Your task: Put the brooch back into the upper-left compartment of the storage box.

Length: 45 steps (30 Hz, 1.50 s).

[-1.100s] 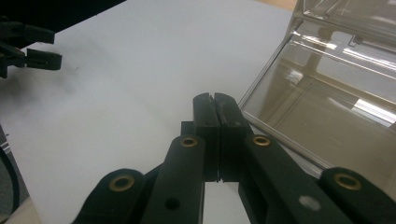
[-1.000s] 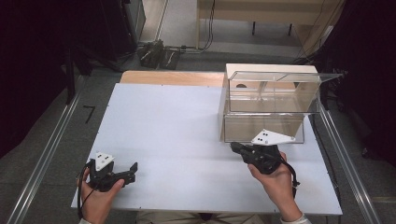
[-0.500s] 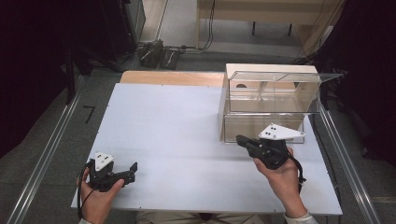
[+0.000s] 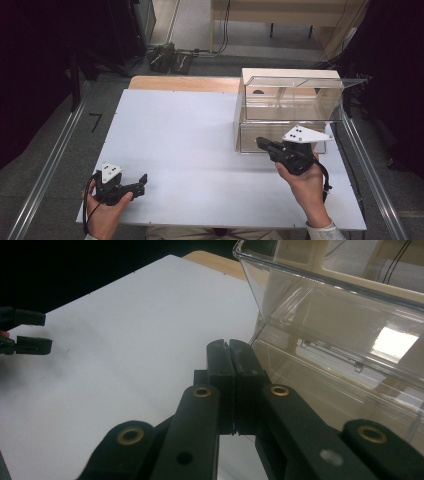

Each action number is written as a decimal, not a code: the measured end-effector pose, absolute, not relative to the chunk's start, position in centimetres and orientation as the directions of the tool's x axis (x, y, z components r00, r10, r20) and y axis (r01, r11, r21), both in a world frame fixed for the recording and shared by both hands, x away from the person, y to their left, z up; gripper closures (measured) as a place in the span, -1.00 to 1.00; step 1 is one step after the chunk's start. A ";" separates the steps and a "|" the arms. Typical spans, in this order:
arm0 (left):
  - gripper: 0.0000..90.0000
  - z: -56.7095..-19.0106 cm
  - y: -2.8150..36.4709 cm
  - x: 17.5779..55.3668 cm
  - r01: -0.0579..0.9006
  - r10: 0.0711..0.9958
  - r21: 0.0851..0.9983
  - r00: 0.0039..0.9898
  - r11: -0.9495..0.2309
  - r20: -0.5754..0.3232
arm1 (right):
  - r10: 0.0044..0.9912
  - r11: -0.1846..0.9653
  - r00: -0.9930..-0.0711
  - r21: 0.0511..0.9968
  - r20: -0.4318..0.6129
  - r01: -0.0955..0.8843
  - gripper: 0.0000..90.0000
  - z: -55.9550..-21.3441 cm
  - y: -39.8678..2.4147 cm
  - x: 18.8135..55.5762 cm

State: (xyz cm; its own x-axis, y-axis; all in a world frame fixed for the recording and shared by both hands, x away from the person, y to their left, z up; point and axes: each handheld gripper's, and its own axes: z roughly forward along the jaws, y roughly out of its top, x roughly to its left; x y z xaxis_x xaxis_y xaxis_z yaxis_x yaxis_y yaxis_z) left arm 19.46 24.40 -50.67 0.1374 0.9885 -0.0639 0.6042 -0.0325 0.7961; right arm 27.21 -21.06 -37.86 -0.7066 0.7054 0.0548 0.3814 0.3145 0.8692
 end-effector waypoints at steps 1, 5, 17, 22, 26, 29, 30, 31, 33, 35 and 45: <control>-0.97 -50.7 24.4 19.5 0.604 0.989 0.796 0.137 -0.033 -0.063 | 0.706 0.314 -0.706 0.871 0.053 0.379 0.93 -37.7 -21.1 27.3; -0.97 -50.7 24.4 19.5 0.604 0.989 0.796 0.136 -0.033 -0.063 | 0.708 0.308 -0.704 0.875 0.052 0.374 0.93 -37.4 -21.3 27.5; -0.97 -50.7 24.4 19.5 0.602 0.988 0.798 0.137 -0.030 -0.066 | 0.718 0.290 -0.694 0.882 0.057 0.372 0.93 -36.5 -21.6 28.0; -0.97 -50.7 24.4 19.5 0.602 0.988 0.798 0.136 -0.028 -0.067 | 0.717 0.291 -0.695 0.883 0.053 0.368 0.93 -36.0 -21.7 28.3; -0.97 -50.7 24.4 19.5 0.602 0.988 0.798 0.138 -0.029 -0.068 | 0.714 0.291 -0.698 0.884 0.053 0.365 0.93 -35.8 -21.7 28.5; -0.97 -50.7 24.4 19.5 0.600 0.988 0.799 0.135 -0.026 -0.069 | 0.715 0.287 -0.697 0.886 0.055 0.364 0.93 -35.5 -21.8 28.8; -0.97 -50.7 24.4 19.5 0.601 0.989 0.799 0.135 -0.027 -0.068 | 0.715 0.287 -0.697 0.886 0.055 0.364 0.93 -35.5 -21.8 28.8; -0.97 -50.7 24.4 19.5 0.602 0.989 0.798 0.135 -0.028 -0.067 | 0.716 0.283 -0.695 0.887 0.057 0.364 0.93 -35.4 -21.8 28.8; -0.97 -50.7 24.4 19.5 0.601 0.989 0.799 0.135 -0.027 -0.068 | 0.717 0.279 -0.694 0.890 0.058 0.362 0.93 -35.3 -21.8 28.9; -0.97 -50.7 24.5 19.5 0.601 0.988 0.799 0.135 -0.027 -0.068 | 0.718 0.277 -0.693 0.891 0.057 0.360 0.93 -35.1 -21.9 29.1; -0.97 -50.7 24.5 19.4 0.600 0.988 0.800 0.136 -0.026 -0.069 | 0.722 0.272 -0.689 0.893 0.058 0.360 0.93 -34.8 -22.1 29.4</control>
State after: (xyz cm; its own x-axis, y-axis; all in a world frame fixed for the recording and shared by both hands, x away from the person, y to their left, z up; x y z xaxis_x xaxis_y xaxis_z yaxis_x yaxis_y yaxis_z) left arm 19.43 24.47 -50.66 0.1359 0.9883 -0.0694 0.5995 -0.0263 0.7999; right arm 29.36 -22.08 -34.77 -0.6893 0.7222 0.0579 0.3595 0.2715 0.8928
